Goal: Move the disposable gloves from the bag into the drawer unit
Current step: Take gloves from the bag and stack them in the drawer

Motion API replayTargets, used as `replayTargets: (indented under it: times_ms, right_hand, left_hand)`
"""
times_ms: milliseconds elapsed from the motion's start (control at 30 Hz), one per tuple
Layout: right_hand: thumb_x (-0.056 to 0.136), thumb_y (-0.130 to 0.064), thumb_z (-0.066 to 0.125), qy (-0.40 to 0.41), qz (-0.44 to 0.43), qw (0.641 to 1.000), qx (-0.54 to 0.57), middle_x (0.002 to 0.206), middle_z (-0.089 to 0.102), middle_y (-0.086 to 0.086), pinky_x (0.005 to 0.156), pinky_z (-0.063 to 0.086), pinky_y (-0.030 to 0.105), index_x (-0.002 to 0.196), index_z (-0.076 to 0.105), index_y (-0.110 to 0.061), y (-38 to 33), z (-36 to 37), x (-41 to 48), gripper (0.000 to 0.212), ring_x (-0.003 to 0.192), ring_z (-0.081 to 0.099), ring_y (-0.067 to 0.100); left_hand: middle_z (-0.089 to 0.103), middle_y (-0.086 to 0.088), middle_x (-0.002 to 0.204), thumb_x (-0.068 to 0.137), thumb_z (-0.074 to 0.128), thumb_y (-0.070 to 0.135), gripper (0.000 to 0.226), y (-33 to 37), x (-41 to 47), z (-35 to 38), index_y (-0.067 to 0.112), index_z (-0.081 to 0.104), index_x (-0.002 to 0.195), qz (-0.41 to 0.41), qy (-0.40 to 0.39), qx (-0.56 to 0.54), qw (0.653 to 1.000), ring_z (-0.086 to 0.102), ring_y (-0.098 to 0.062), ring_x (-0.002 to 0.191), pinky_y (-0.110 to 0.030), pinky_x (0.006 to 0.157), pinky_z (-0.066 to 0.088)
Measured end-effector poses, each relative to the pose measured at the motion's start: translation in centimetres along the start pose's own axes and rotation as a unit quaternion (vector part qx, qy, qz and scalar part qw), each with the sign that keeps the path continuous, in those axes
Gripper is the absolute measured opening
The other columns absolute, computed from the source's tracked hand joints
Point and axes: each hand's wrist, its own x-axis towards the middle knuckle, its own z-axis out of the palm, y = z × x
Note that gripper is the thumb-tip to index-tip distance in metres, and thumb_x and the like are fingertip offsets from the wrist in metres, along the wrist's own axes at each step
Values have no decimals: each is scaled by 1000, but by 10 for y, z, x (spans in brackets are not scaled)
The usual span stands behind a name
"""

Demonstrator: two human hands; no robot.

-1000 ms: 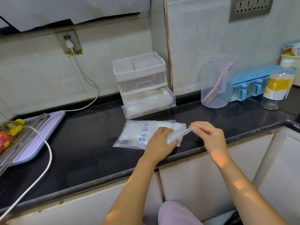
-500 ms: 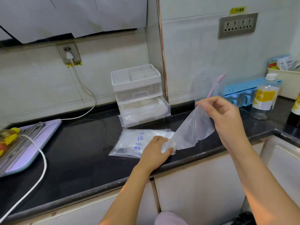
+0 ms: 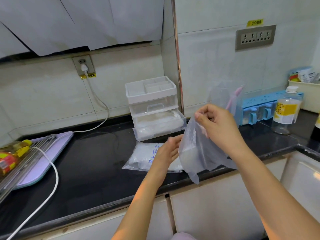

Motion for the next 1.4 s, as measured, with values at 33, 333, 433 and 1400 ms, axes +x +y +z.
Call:
replayTargets:
  times_ms: [33,333,433,1400]
  right_hand:
    - [93,-22,59,4,10,1000,-6,63,59,-1,48,36,9,80,61,-23,2,1,2,14,48,47,-1]
    - [93,-22,59,-12,73,993,-88,57,55,4,52,39,25,76,59,-18,11,0,13,17,45,50,9]
    - [92,-21,61,-48,118,986,-110,60,58,6,52,40,24,76,60,-11,17,-10,17,19,48,49,14]
    - [93,-30,60,-296,-34,940,-167,63,60,-7,55,40,21,76,59,-28,4,52,85,17,49,51,1]
  left_hand:
    - [67,12,117,70,53,67,60,2,-3,2,32,60,118,6,-15,31,999,61,-3,111,-25,97,47]
    - [74,-1,94,88,65,13,12,-2,-5,14,16,68,99,2,140,57,989,69,-15,92,-26,86,53]
    - [73,-4,74,96,52,11,24,5,-3,4,9,69,80,-45,130,29,990,69,-12,70,-17,72,53]
    - [72,0,80,92,57,23,19,40,45,-92,11,72,93,-124,43,229,965,66,-12,76,-27,78,52]
